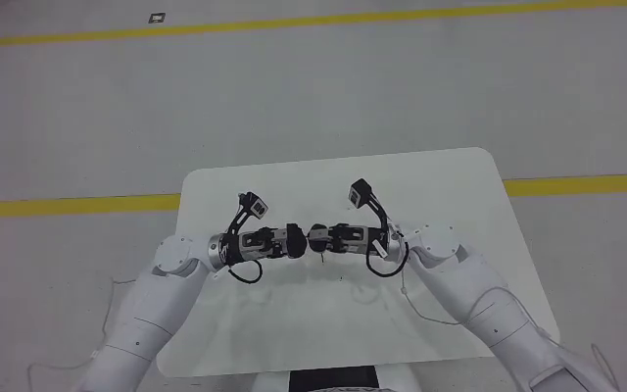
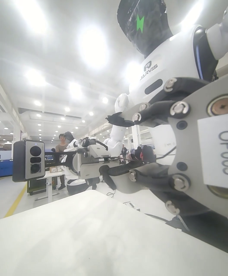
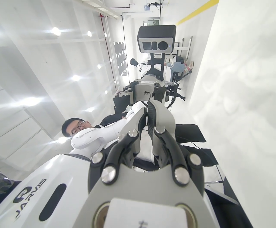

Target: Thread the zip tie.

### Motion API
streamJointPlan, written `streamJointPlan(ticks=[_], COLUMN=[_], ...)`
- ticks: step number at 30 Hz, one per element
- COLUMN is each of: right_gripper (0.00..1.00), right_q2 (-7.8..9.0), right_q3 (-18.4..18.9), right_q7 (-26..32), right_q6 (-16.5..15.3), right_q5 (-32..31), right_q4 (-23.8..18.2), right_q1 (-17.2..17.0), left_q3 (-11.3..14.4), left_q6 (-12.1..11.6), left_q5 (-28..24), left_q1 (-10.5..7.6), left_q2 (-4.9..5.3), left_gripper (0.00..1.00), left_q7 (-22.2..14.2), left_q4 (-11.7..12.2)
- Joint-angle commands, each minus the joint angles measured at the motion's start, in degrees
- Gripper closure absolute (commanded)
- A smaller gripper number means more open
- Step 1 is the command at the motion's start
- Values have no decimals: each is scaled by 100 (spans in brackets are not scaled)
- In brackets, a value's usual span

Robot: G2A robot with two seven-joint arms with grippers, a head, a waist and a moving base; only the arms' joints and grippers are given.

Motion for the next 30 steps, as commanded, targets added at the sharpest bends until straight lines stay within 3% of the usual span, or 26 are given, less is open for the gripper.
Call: streamJointPlan(ticks=[1, 7, 14, 30], right_gripper=[100, 100, 100, 100], right_q2=[4, 7, 12, -7], right_q3=[1, 16, 51, 44], right_q7=[32, 69, 114, 224], right_q6=[32, 59, 79, 30], right_q5=[-29, -30, -27, 30], right_q4=[-8, -5, -1, 0], right_q1=[-6, -27, -31, 31], left_q3=[3, 21, 53, 146], left_q6=[6, 15, 19, 32], left_q5=[-1, -11, -27, -73], left_q1=[-2, 9, -6, -90], left_q2=[5, 20, 31, 41], left_gripper=[67, 69, 82, 85], left_q7=[0, -14, -25, -24], left_q4=[1, 4, 17, 114])
